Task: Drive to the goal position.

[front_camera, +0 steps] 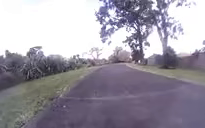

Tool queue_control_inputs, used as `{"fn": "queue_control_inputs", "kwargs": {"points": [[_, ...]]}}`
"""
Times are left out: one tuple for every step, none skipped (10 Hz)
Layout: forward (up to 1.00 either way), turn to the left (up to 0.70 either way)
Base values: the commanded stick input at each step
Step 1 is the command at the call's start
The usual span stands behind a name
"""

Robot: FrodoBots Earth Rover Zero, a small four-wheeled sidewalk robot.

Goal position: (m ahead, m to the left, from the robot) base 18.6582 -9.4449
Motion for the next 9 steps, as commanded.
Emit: {"fn": "queue_control_inputs", "kwargs": {"points": [[0.85,0.02],[0.85,0.02],[0.85,0.02],[0.85,-0.17],[0.85,-0.28],[0.85,-0.05],[0.85,0.0],[0.85,0.0],[0.85,0.0]]}}
